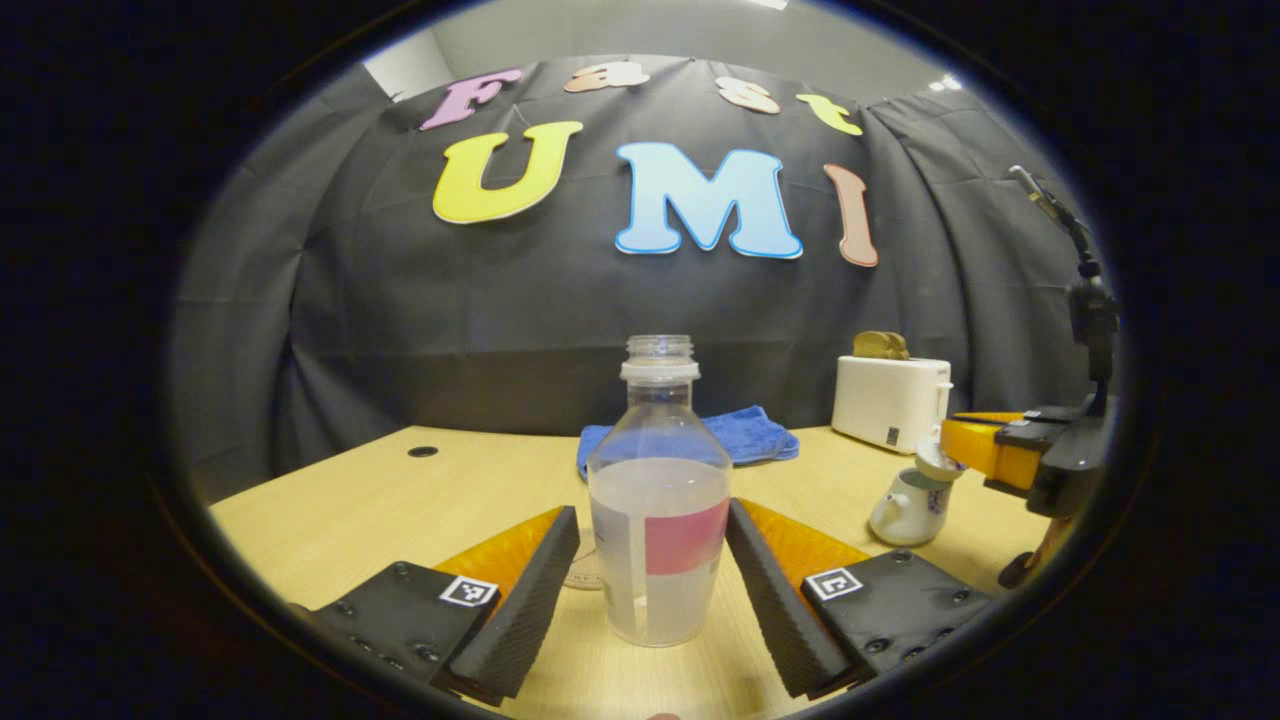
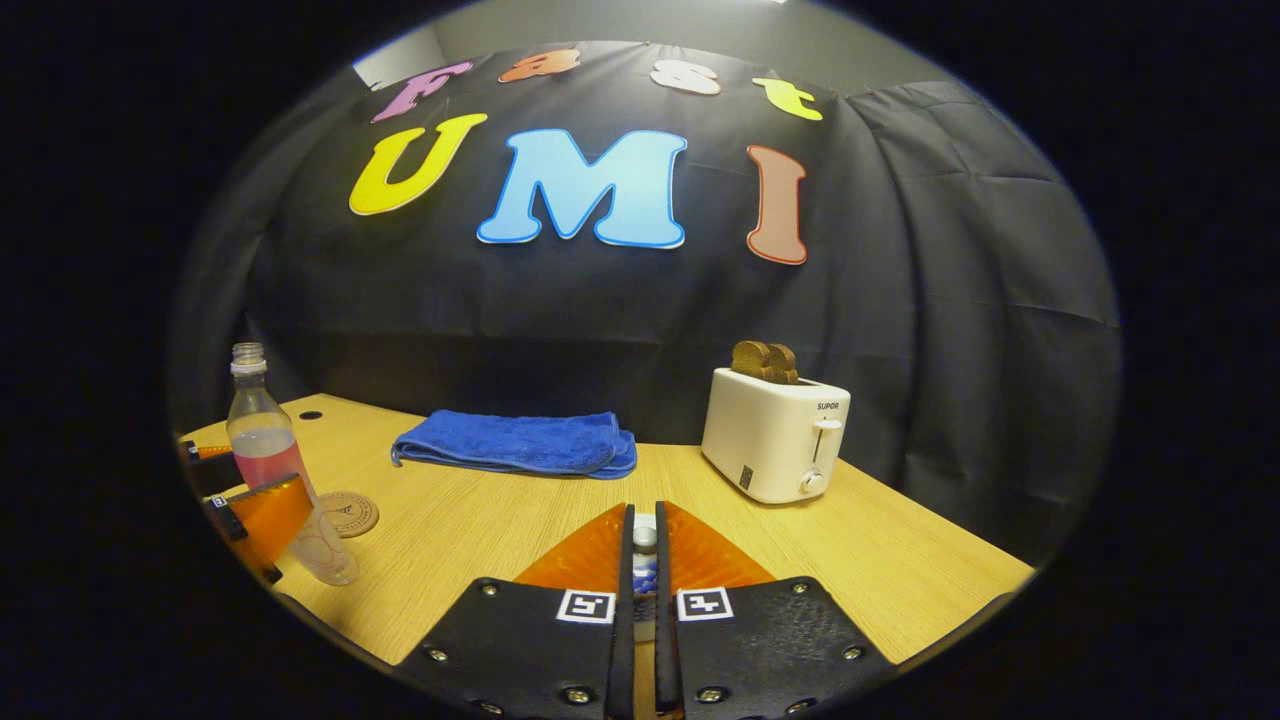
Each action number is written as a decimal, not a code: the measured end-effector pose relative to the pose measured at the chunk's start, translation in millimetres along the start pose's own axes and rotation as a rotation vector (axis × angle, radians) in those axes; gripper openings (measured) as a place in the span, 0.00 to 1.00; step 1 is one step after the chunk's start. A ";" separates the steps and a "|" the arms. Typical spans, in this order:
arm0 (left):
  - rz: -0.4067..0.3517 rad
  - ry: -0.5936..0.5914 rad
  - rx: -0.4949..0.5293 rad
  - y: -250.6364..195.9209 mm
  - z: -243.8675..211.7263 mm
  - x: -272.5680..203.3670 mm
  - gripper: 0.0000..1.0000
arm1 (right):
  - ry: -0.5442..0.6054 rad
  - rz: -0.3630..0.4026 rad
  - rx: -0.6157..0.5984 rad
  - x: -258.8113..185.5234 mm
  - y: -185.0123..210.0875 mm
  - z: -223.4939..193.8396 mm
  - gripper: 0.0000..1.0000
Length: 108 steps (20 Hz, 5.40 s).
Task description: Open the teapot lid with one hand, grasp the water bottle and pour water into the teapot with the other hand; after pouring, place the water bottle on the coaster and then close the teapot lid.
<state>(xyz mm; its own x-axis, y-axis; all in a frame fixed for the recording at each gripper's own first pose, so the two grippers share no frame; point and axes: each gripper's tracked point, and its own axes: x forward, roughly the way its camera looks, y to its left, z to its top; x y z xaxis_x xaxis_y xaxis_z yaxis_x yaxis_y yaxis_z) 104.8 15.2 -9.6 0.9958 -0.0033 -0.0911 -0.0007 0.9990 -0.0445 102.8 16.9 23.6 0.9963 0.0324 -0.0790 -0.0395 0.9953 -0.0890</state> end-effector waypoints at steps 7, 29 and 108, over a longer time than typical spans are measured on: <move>-0.012 -0.022 0.048 -7.8 1.9 14.0 0.98 | -0.035 0.055 0.022 -47.4 2.6 10.3 0.08; -0.129 -0.009 0.761 -65.7 21.6 55.2 0.85 | -0.024 0.125 0.045 -171.0 -10.9 -29.8 0.08; -0.297 0.067 2.377 -188.9 42.5 95.6 0.86 | 0.064 0.111 0.095 -184.9 -43.6 -65.0 0.08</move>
<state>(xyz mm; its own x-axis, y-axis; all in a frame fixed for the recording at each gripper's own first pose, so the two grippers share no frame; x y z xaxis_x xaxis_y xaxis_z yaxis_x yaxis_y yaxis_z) 204.0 -172.0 32.4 0.9468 -0.0498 -0.3180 0.1927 -0.7036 0.6840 -84.7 -38.4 -22.5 0.9794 0.1397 -0.1460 -0.1385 0.9902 0.0183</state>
